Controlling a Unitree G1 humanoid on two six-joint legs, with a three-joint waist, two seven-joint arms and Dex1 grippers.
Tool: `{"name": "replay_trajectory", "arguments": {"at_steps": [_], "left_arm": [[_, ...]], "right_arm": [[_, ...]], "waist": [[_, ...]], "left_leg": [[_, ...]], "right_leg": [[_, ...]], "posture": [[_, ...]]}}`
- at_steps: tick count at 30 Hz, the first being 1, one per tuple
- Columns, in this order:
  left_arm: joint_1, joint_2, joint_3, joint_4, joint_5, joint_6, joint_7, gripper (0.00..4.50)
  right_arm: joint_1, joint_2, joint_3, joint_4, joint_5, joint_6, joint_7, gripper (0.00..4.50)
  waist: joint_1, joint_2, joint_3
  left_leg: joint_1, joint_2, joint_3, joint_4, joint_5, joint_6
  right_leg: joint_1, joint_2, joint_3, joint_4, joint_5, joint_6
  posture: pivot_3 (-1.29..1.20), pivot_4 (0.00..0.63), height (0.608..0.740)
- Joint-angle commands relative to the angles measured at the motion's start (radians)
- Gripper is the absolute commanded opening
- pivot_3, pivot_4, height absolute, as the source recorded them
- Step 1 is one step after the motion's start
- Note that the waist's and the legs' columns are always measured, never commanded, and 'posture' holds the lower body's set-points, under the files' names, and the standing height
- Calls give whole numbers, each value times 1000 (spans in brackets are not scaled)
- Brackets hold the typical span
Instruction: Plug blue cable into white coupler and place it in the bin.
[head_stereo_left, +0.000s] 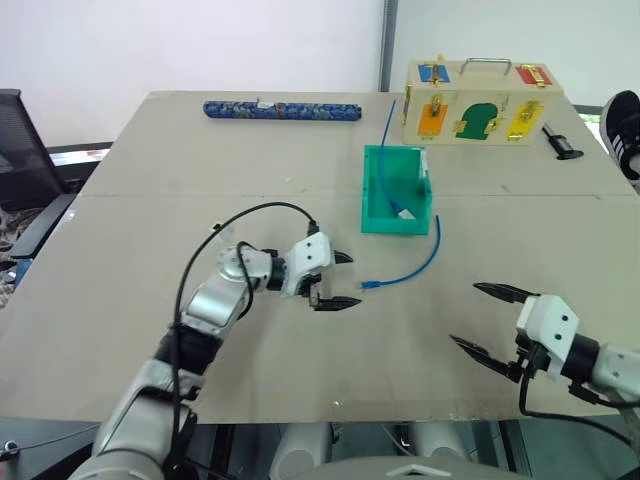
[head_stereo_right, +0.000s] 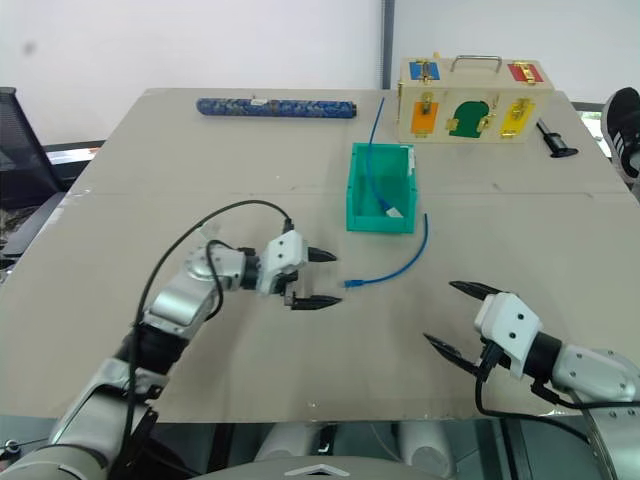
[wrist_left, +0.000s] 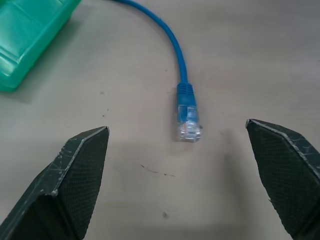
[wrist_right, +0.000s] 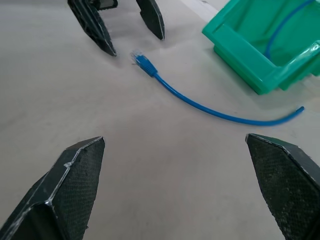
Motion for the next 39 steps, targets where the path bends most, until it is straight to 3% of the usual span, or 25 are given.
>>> {"name": "replay_trajectory", "arguments": {"at_steps": [1, 2, 5, 10, 18, 23, 24, 25, 27, 34, 39], "left_arm": [[-35, -11, -27, 43, 27, -36, -45, 3988], [-40, -16, -34, 55, 34, -41, -48, 3795], [-48, -27, -42, 79, 46, -61, -59, 2547], [-51, -36, -51, 100, 54, -99, -95, 183], [-9, -48, 15, -5, -50, -138, -145, 183], [6, -92, 69, -78, -93, -293, -113, 183], [5, -107, 80, -85, -86, -330, -88, 0], [5, -119, 88, -89, -79, -357, -66, 0], [8, -138, 109, -99, -73, -383, -21, 0], [22, -155, 109, -125, -52, -446, 53, 0], [25, -151, 108, -130, -48, -468, 73, 0]], "right_arm": [[25, 10, -28, -64, -3, -20, -45, 4500], [30, 13, -27, -72, -4, -18, -56, 4500], [40, 18, -22, -96, 1, -3, -84, 4500], [61, 27, -2, -119, -8, 29, -131, 4500], [68, 125, 5, -189, 205, 330, -264, 4500], [36, 226, -10, -221, 533, 568, -415, 4500], [11, 250, -1, -221, 596, 593, -452, 4086], [-15, 268, 7, -220, 643, 608, -483, 3938], [-74, 302, 17, -213, 726, 631, -557, 3115], [-279, 411, 82, -127, 911, 638, -760, 3115], [-342, 417, 108, -83, 969, 628, -820, 3115]], "waist": [[0, 0, 0], [2, 0, 0], [3, 0, 0], [3, 0, 0], [3, 0, 0], [8, 0, -1], [8, 0, -1], [8, 0, -1], [4, 0, -1], [1, 0, -1], [1, 0, -1]], "left_leg": [[0, 0, 0, 0, 0, 0], [0, 0, 0, 0, 0, 0], [0, 0, 0, 0, 0, 0], [0, 0, 0, 0, 0, 0], [0, 3, -3, 0, 0, 0], [-1, 4, -7, 0, 0, 0], [-1, 4, -7, 0, 0, 0], [-1, 4, -7, 0, 0, 0], [-1, 4, -6, 0, 0, 0], [-1, 3, -6, 0, 0, 0], [-1, 2, -7, 0, 0, 0]], "right_leg": [[0, 0, 0, 0, 0, 0], [0, 0, 0, 0, 0, 0], [0, 0, 0, 0, 0, 0], [0, 0, 0, 0, 0, 0], [0, 0, 0, 0, 0, -1], [0, -1, 0, -1, 1, -1], [0, -1, 0, -1, 1, -2], [0, -1, 0, -1, 1, -2], [0, -1, 0, -1, 1, -1], [0, 0, 0, 0, 1, -1], [0, 0, 0, -1, 1, -1]], "posture": [[0, 150, 738], [0, 150, 738], [0, 150, 738], [0, 150, 738], [0, 150, 738], [0, 150, 738], [0, 150, 738], [0, 150, 738], [0, 150, 738], [0, 150, 738], [0, 150, 738]]}}
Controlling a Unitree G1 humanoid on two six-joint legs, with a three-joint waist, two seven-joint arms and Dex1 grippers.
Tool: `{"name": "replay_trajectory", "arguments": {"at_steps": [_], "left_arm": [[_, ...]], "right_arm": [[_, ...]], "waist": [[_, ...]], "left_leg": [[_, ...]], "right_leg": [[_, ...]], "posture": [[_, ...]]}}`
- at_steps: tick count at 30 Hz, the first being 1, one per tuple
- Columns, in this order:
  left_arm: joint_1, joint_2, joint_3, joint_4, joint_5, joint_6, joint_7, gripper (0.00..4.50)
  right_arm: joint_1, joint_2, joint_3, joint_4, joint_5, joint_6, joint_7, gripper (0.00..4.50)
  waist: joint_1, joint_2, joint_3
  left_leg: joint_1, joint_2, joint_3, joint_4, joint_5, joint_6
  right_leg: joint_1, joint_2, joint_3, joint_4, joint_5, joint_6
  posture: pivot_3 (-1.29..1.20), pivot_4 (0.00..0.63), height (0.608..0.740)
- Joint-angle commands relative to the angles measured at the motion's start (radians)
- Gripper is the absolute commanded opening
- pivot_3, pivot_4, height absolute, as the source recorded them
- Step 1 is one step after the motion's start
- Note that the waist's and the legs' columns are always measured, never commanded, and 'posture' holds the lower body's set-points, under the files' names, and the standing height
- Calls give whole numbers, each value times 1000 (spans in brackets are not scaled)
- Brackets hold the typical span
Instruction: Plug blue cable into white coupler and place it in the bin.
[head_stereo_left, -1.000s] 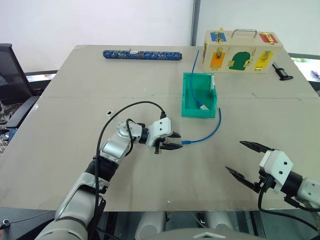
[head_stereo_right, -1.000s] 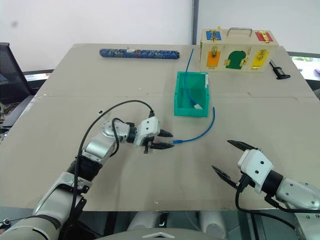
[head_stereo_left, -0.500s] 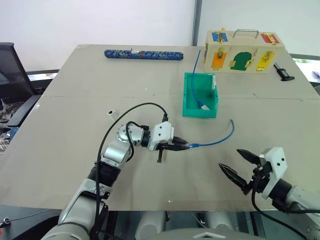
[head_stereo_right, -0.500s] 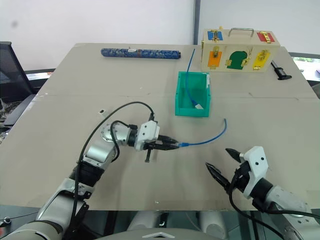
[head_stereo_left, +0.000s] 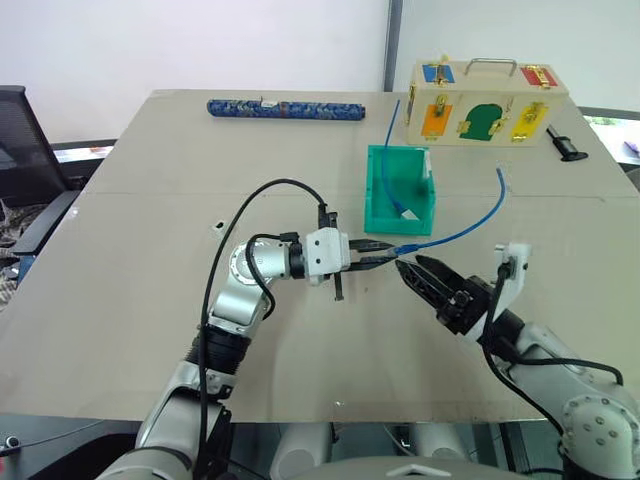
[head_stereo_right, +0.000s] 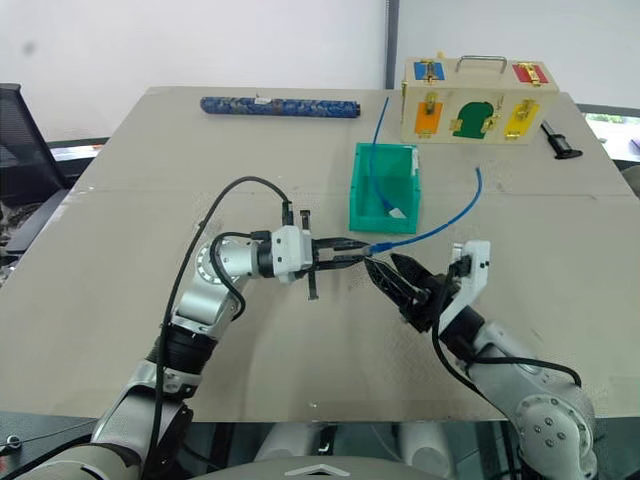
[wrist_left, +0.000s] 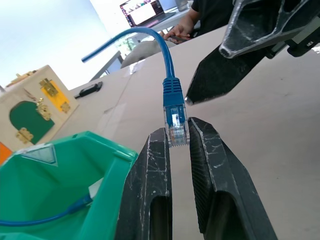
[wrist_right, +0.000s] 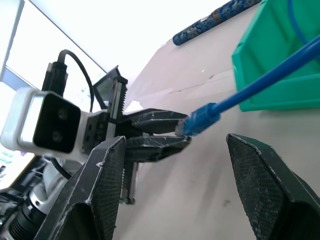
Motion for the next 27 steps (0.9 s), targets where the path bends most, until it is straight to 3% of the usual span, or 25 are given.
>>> {"name": "replay_trajectory", "arguments": {"at_steps": [1, 3, 12, 16, 22, 23, 24, 27], "left_arm": [[-1, 1, 10, -40, -8, -27, 18, 0], [5, 4, 8, -45, -14, -25, 18, 0], [28, 13, 4, -70, -17, -19, 16, 0], [32, 15, 3, -76, -15, -17, 18, 0], [35, 19, 3, -82, -15, -18, 20, 0], [36, 19, 3, -82, -14, -19, 22, 0], [36, 18, 3, -81, -13, -19, 24, 0], [38, 18, 1, -84, -11, -22, 28, 0]], "right_arm": [[-26, -3, 13, 5, 49, -20, -32, 2585], [-39, -6, 19, 20, 52, -28, -42, 2053], [-69, -10, 15, 55, 87, -62, -68, 2053], [-75, -25, 23, 59, 105, -63, -70, 697], [-77, -51, 43, 64, 109, -65, -70, 697], [-78, -54, 43, 66, 110, -65, -71, 205], [-80, -58, 44, 68, 112, -64, -71, 20], [-82, -70, 48, 73, 115, -64, -72, 20]], "waist": [[-1, 0, 0], [-2, 0, 0], [-3, 0, 0], [-3, 0, 0], [-3, 0, 0], [-3, 0, 0], [-3, 0, 0], [-3, 0, 0]], "left_leg": [[0, 0, 0, 0, 0, 0], [0, 0, 0, 0, 0, 0], [0, 0, 0, 0, 0, 0], [0, 0, 0, 0, 0, 0], [0, 0, 0, 0, 0, 0], [0, 0, 0, 0, 0, 0], [0, 0, 0, 0, 0, 0], [0, 0, 0, 0, 0, 0]], "right_leg": [[0, 0, 0, 0, 0, 0], [0, 0, 0, 0, 0, 0], [0, 1, 0, 0, 0, 0], [0, 1, 0, 0, 0, 0], [0, 1, 0, 0, 0, 0], [0, 1, 0, 0, 0, 0], [0, 1, 0, 0, 0, 0], [0, 1, 0, 0, 0, 0]], "posture": [[0, 150, 738], [0, 150, 738], [0, 150, 738], [0, 150, 738], [0, 150, 738], [0, 150, 738], [0, 150, 738], [0, 150, 738]]}}
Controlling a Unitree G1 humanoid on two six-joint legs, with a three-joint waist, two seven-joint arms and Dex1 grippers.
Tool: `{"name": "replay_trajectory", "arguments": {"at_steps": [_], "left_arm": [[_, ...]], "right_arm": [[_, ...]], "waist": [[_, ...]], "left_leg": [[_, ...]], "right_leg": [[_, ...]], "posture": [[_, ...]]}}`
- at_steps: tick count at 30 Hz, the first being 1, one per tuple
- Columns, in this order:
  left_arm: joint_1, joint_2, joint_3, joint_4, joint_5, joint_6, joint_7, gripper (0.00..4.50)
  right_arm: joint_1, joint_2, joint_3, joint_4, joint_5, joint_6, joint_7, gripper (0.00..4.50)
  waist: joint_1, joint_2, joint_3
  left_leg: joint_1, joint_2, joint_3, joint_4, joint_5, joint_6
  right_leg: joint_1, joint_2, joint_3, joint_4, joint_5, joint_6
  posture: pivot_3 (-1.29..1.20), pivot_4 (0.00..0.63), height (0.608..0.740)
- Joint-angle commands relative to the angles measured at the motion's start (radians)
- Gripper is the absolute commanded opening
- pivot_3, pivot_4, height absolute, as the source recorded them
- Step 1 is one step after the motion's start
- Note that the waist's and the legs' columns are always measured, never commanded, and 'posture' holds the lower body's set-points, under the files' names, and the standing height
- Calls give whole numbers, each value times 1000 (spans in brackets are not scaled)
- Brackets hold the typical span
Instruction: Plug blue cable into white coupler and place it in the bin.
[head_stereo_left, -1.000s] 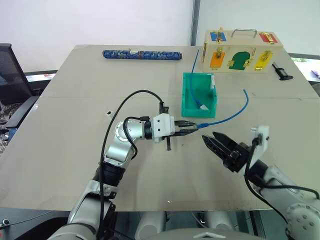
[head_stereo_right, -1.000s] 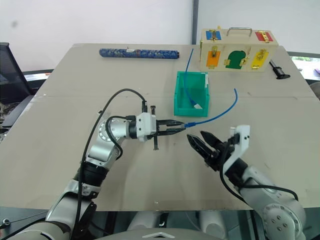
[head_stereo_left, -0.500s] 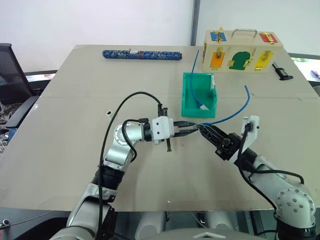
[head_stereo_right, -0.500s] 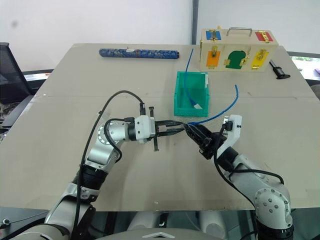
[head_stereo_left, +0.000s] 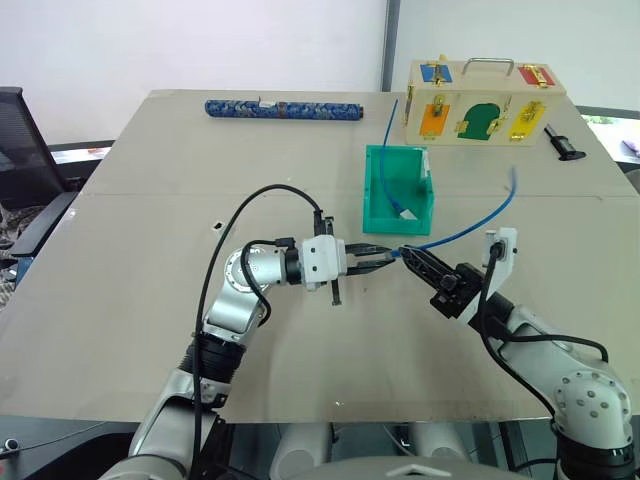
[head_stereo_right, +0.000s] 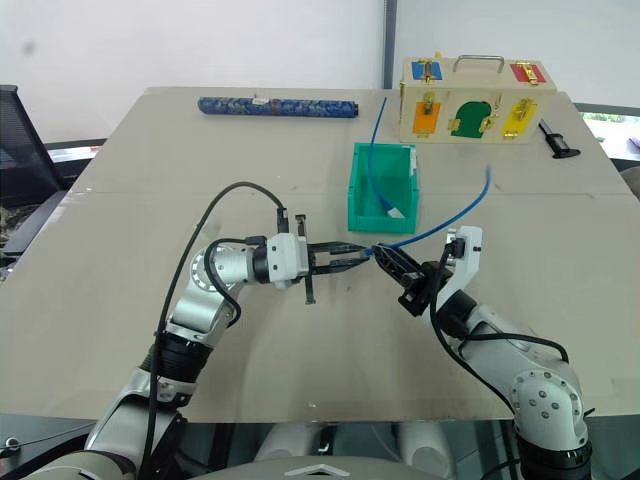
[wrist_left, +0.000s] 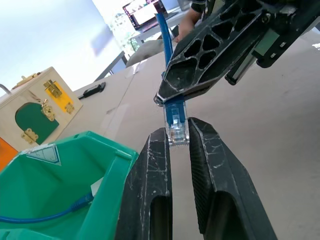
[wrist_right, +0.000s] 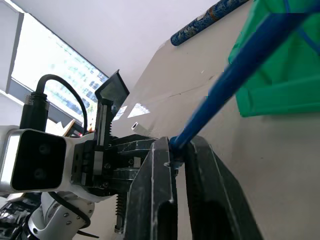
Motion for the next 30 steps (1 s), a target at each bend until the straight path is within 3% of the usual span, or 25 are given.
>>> {"name": "replay_trajectory", "arguments": {"at_steps": [1, 6, 8, 10, 15, 20, 24, 30], "left_arm": [[1, 0, 2, -43, -10, -18, 12, 0], [10, 6, 5, -54, -19, -1, 11, 0], [27, 15, 19, -85, -61, 83, 13, 991], [45, 23, 43, -109, -87, 151, 37, 1228], [201, 123, 172, -225, -190, 379, 108, 3324], [314, 186, 376, -257, -266, 514, 231, 3324], [327, 250, 523, -140, -249, 537, 301, 3324], [308, 310, 597, 54, -181, 485, 359, 3324]], "right_arm": [[-8, -13, 7, -19, 19, -11, 7, 20], [-12, -29, 12, -16, 24, -12, 13, 20], [-17, -39, 5, -8, 29, -13, 20, 0], [-22, -48, -2, 0, 33, -15, 26, 0], [-46, -78, -29, 45, 38, -24, 67, 0], [-70, -94, -43, 98, 33, -26, 121, 0], [-107, -98, -39, 143, 19, -21, 161, 0], [-143, -84, -9, 185, -32, -20, 206, 0]], "waist": [[0, 0, 0], [0, 0, 0], [0, 0, 0], [-1, 0, 0], [-18, 1, 0], [-20, 1, 1], [-20, 1, 1], [-19, 1, 1]], "left_leg": [[0, 0, 0, 0, 0, 0], [0, 0, 0, 0, 0, 0], [0, 0, 0, 0, 0, 0], [0, 0, 0, 0, 0, 0], [1, 2, 1, -1, 0, 0], [1, 2, 0, -1, 0, 0], [1, 2, 0, -1, 0, 0], [1, 2, 1, -2, 0, 0]], "right_leg": [[0, 0, 0, 0, 0, 0], [0, 0, 0, 0, 0, 0], [0, 0, 0, 0, 0, 0], [0, 0, 0, 0, 0, 0], [0, 0, 1, 0, 0, 0], [-1, 0, 0, 0, 0, 0], [-1, 0, 0, 0, 0, 0], [-1, 0, 0, 0, 0, 0]], "posture": [[0, 150, 738], [0, 150, 738], [0, 150, 738], [0, 150, 738], [0, 150, 738], [0, 150, 738], [0, 150, 738], [0, 150, 738]]}}
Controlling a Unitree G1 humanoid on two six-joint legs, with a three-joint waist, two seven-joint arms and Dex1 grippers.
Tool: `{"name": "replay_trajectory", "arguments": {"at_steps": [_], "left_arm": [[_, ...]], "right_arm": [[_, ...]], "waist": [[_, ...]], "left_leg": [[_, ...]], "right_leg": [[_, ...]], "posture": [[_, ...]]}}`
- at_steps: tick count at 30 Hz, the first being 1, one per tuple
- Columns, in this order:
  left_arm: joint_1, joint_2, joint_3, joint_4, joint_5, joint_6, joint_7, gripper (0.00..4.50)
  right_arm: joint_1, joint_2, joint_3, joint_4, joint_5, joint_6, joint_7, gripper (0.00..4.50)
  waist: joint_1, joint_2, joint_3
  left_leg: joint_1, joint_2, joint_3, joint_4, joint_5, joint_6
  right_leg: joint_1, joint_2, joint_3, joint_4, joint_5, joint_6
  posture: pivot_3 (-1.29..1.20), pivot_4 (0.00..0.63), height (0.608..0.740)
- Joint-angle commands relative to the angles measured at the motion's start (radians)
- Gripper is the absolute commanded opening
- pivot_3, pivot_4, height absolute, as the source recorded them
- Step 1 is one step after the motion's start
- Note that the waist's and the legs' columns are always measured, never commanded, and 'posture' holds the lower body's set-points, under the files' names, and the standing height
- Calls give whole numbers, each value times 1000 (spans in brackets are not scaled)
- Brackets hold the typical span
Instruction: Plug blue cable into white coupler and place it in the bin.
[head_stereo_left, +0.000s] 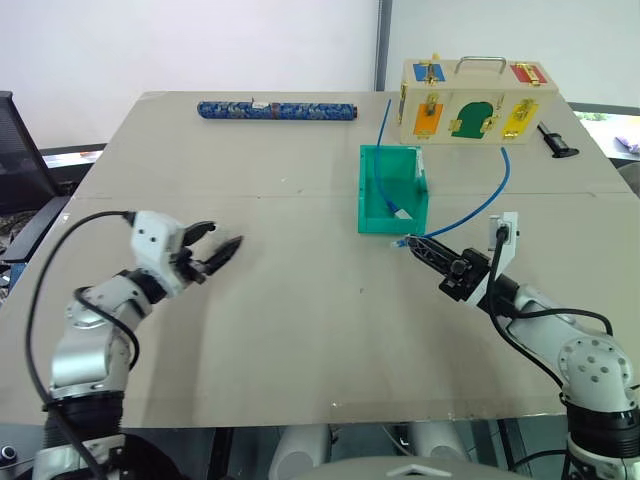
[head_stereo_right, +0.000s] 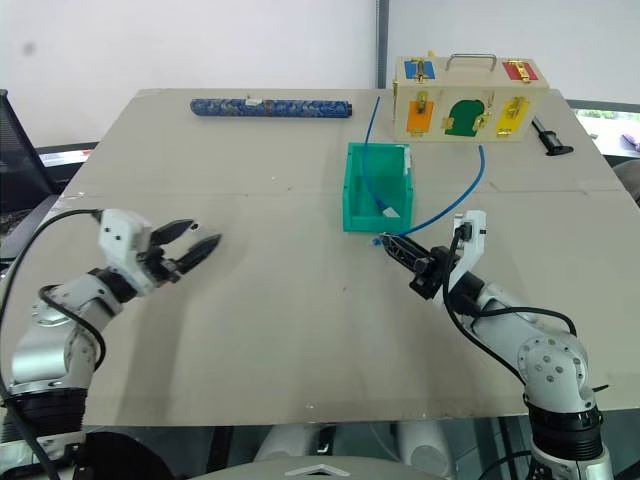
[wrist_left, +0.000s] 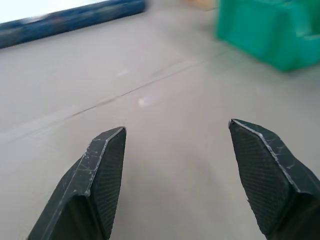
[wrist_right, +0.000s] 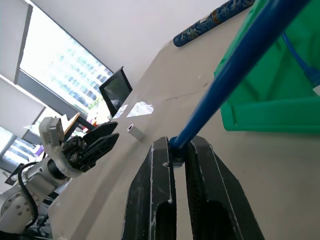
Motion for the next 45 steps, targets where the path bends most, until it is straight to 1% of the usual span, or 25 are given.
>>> {"name": "replay_trajectory", "arguments": {"at_steps": [1, 6, 14, 21, 25, 26, 27, 28, 31, 32, 33, 36, 38, 40, 42, 45], "left_arm": [[-29, 32, 30, 85, 37, -44, 25, 3324], [-92, 59, -11, 215, 100, -72, 27, 3324], [-265, 44, -110, 411, 133, -80, -64, 3324], [-348, 42, -143, 554, 167, -133, -89, 3324], [-384, 22, -166, 630, 192, -184, -90, 3324], [-389, 15, -170, 645, 196, -195, -92, 2951], [-392, 9, -173, 657, 199, -205, -95, 2822], [-394, 5, -175, 667, 203, -215, -95, 2512], [-399, -6, -177, 696, 212, -255, -105, 1077], [-398, -10, -177, 700, 208, -269, -120, 649], [-396, -13, -176, 698, 203, -282, -137, 329], [-389, -22, -164, 662, 169, -293, -200, 354], [-372, -29, -185, 568, 145, -263, -273, 354], [-340, -40, -236, 425, 119, -175, -347, 354], [-299, -53, -317, 248, 97, -73, -404, 354], [-279, -73, -415, 80, 105, 15, -426, 354]], "right_arm": [[-28, 11, 15, -4, -26, -12, 33, 0], [-29, 26, 16, -13, -37, -10, 35, 0], [-12, 28, 1, -40, -42, -13, 24, 0], [0, 26, -6, -67, -33, -10, 4, 0], [7, 23, -11, -76, -33, -7, -4, 0], [9, 22, -12, -79, -32, -6, -6, 0], [12, 21, -13, -81, -31, -6, -7, 0], [14, 21, -13, -84, -31, -6, -8, 0], [21, 19, -16, -93, -29, -6, -13, 0], [22, 18, -17, -95, -29, -6, -15, 0], [24, 16, -18, -96, -29, -6, -15, 0], [28, 5, -20, -100, -36, -7, -12, 0], [30, -21, -13, -111, -77, -16, 14, 0], [31, -53, 0, -121, -123, -22, 47, 0], [24, -105, 33, -134, -202, -30, 96, 0], [5, -159, 69, -143, -279, -46, 158, 0]], "waist": [[1, 0, 0], [5, 0, 0], [16, -1, 0], [16, -1, 0], [17, -1, 0], [18, -1, 0], [18, -1, 0], [19, -1, 0], [19, -1, 0], [19, -1, 0], [20, -1, 0], [20, -1, -1], [19, -1, 0], [20, -1, 0], [20, -1, 0], [19, -1, 0]], "left_leg": [[0, 0, 0, 0, 0, 0], [0, 0, 0, 0, 0, 0], [-1, -1, 0, 0, 0, 0], [-2, 0, 1, -1, 0, 0], [-2, -1, 1, 0, 0, 0], [-2, -1, 1, 0, 0, 0], [-2, -1, 1, 0, 0, 0], [-2, -1, 1, 0, 0, 0], [-2, -1, 1, 0, 0, 0], [-2, -1, 1, 0, 0, 0], [-2, -1, 1, 0, 0, 0], [-2, -1, 1, 0, 0, 0], [-2, -1, 1, 0, 0, 0], [-3, -1, 0, 0, 0, 0], [-4, -1, 0, 0, 0, 0], [-5, -1, 0, 1, 0, 0]], "right_leg": [[0, 0, 0, 0, 0, 0], [0, 0, 0, 0, 0, 0], [-1, -1, 0, 0, 0, 0], [-3, -1, 0, 1, 0, 0], [-3, -1, 0, 1, 0, 0], [-3, -1, 0, 1, 0, 0], [-3, -1, 0, 1, 0, 0], [-3, -1, 0, 1, 0, 0], [-3, -2, 0, 1, 0, 0], [-3, -2, 0, 1, 0, 0], [-3, -2, 0, 1, 0, 0], [-3, -2, 0, 1, 0, 0], [-3, -2, 0, 1, 0, 0], [-3, -2, 0, 1, 0, 0], [-3, -2, 0, 1, 1, 0], [-3, -2, 0, 0, 0, 0]], "posture": [[0, 150, 738], [0, 150, 738], [0, 150, 738], [0, 150, 738], [0, 150, 738], [0, 150, 738], [0, 150, 738], [0, 150, 738], [0, 150, 738], [0, 150, 738], [0, 150, 738], [0, 150, 738], [0, 150, 738], [0, 150, 738], [0, 150, 738], [0, 150, 738]]}}
